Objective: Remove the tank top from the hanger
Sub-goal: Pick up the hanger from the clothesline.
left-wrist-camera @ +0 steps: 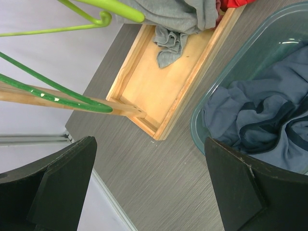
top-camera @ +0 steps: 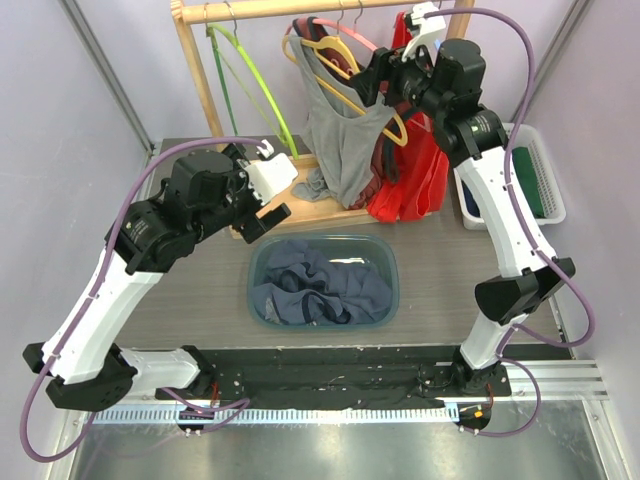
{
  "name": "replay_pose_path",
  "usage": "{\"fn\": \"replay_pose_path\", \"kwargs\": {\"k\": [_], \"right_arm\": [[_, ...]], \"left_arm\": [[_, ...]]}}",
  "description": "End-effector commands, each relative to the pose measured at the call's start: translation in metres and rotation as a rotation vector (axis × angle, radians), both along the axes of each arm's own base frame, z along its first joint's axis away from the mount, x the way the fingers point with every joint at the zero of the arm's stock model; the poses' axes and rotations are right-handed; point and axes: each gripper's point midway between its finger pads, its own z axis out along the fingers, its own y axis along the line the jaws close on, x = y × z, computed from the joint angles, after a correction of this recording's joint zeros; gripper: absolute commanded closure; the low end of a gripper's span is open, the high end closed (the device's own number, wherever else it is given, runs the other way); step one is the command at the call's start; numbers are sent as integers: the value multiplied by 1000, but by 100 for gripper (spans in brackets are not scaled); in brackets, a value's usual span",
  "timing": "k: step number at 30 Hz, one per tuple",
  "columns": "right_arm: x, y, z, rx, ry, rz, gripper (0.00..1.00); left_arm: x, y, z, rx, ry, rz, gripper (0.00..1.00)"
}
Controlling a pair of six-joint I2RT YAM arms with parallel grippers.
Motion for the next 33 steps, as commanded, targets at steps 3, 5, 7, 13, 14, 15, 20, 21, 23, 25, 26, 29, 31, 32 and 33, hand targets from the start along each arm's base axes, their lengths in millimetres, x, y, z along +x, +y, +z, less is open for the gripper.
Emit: {"fn": "replay_pose_path", "kwargs": {"k": [3, 5, 7, 13, 14, 15, 20, 21, 23, 25, 26, 29, 31, 32, 33], "right_arm": [[9, 1, -14, -19, 14, -4, 24], [9, 2, -17, -23, 19, 1, 27], [8, 5, -20, -23, 30, 17, 31], [3, 19, -35, -48, 65, 47, 58], [3, 22, -38, -52, 71, 49, 71], [2, 25, -39, -55, 73, 53, 77], [-10, 46, -36, -89, 48, 58, 98], [-12, 49, -35, -95, 44, 58, 99], [-19, 57, -25, -93, 19, 59, 99], [-26, 62, -13, -83, -6, 67, 99], [-27, 62, -8, -80, -18, 55, 99], [-29, 63, 9, -75, -68, 36, 99], [-30, 61, 23, -59, -100, 22, 98], [-26, 59, 25, -58, -107, 6, 99], [-26, 57, 34, -54, -129, -5, 99]], "left_arm": [[1, -4, 11, -52, -19, 0, 0], [3, -4, 11, -57, -21, 12, 0], [6, -4, 12, -79, -21, 37, 0], [25, 3, 6, -107, -40, 181, 0], [31, 3, 6, -109, -47, 203, 0], [35, 5, 7, -111, -57, 223, 0], [73, 8, 27, -211, -114, 284, 0], [85, 25, 41, -259, -133, 328, 0], [103, 34, 42, -333, -94, 353, 0], [105, 36, 55, -386, -94, 344, 0], [105, 45, 59, -417, -98, 364, 0], [101, 54, 63, -502, -81, 354, 1], [89, 59, 67, -553, -60, 339, 0], [85, 58, 67, -584, -28, 301, 0], [77, 58, 65, -613, 7, 297, 0]]}}
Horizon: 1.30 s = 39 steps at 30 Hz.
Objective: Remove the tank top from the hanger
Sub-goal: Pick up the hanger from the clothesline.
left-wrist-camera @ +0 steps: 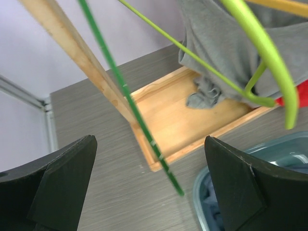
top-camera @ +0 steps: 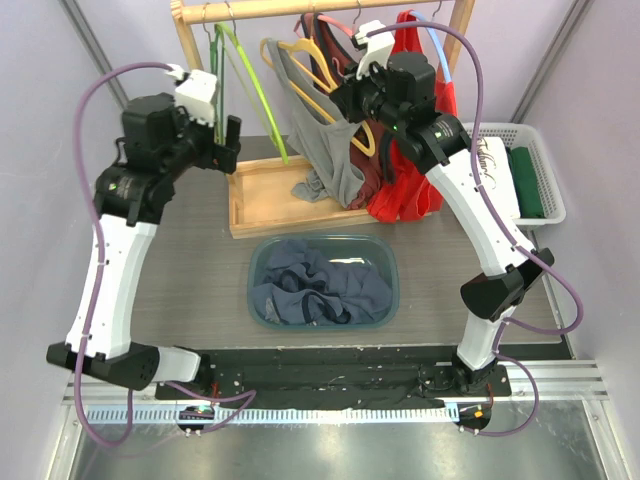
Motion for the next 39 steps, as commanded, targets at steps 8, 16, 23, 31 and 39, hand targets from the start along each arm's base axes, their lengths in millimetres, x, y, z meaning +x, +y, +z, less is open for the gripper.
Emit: {"fn": "replay_pose_path", "kwargs": {"k": [8, 16, 23, 31, 39], "right_arm": [[-1, -28, 104, 83, -310, -141, 99], [-20, -41, 161, 186, -447, -158, 99], [-31, -39, 139, 169, -401, -115, 99], [-64, -40, 95, 102, -304, -47, 99], [-93, -46, 76, 64, -261, -17, 99]], "left_arm": [[-29, -8, 19, -354, 35, -93, 0], [-83, -57, 72, -477, 33, -482, 1], [-113, -63, 86, -517, 35, -547, 6], [-97, -46, 72, -478, 29, -411, 6], [-102, -47, 66, -469, 47, -421, 6]]}}
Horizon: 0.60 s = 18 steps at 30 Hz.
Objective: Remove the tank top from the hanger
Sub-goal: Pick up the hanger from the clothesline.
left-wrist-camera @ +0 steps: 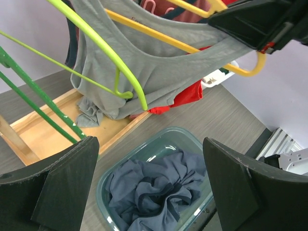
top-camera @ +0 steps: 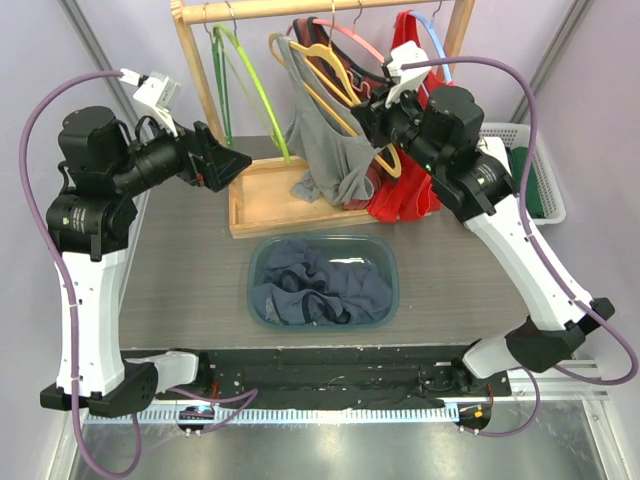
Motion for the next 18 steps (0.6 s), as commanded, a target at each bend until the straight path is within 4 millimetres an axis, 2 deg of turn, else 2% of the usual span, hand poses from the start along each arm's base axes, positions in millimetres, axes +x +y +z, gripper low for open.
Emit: {"fn": "replay_pose_path", "kwargs": {"k": [1, 7, 8, 10, 11, 13, 14, 18], "right_arm": [[-25, -10, 44, 65, -110, 21, 99], [-53, -30, 70, 75, -143, 22, 99], [-65, -39, 86, 94, -173, 20, 99], [-79, -48, 100, 122, -199, 22, 99], [-100, -52, 118, 152, -242, 73, 99], [-118, -55, 135, 198, -266, 114, 99], [-135, -58, 151, 224, -303, 154, 99], [-167, -61, 177, 277, -335, 251, 99]], "left_arm": [[-5, 0, -1, 9, -7, -10, 6], [-8, -2, 7, -5, -21, -25, 7], [-8, -3, 8, -10, -19, -29, 7], [-11, -5, 15, -22, -30, -40, 7], [-12, -8, 15, -33, -21, -58, 7], [-11, -10, 15, -46, -10, -72, 7], [-10, -11, 15, -50, -8, -76, 7], [-6, -11, 11, -53, 8, -70, 8]]}}
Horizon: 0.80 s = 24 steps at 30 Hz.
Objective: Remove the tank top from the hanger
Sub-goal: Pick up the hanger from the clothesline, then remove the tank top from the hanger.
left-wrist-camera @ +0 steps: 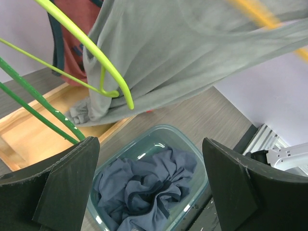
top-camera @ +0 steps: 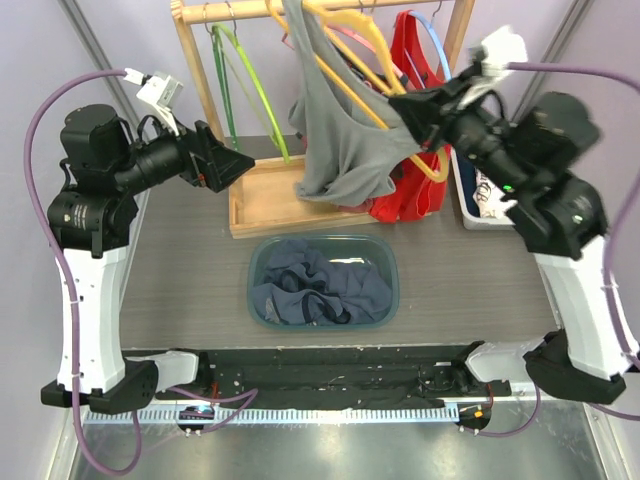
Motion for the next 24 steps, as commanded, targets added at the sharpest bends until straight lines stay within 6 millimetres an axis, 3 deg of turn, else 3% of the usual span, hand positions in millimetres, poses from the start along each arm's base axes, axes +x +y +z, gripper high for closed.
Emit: {"fn": "replay_pose_path", "kwargs": {"k": [1, 6, 8, 9, 10, 15, 21, 22, 24], "right_arm": [[-83, -22, 97, 200, -225, 166, 99], [-111, -29, 97, 225, -243, 234, 99], [-109, -28, 82, 229, -207, 231, 99], [-120, -38, 85, 250, -223, 222, 99], [-114, -36, 72, 240, -192, 212, 99], [-119, -45, 51, 234, -143, 184, 99], [-127, -48, 65, 238, -165, 198, 99], [-135, -53, 79, 254, -198, 206, 99], [-137, -47, 88, 252, -212, 241, 99]], "left_arm": [[-3, -5, 13, -27, -33, -29, 7], [-7, -4, 10, -13, -34, -33, 7], [-7, -4, 8, -7, -34, -35, 7], [-8, -3, 7, -3, -33, -33, 7], [-8, -3, 7, 2, -38, -37, 7], [-7, -3, 5, 4, -34, -40, 7], [-4, -6, 5, -9, -26, -47, 7], [-4, -6, 5, -13, -27, -48, 7], [-4, -6, 5, -17, -24, -46, 7]]}}
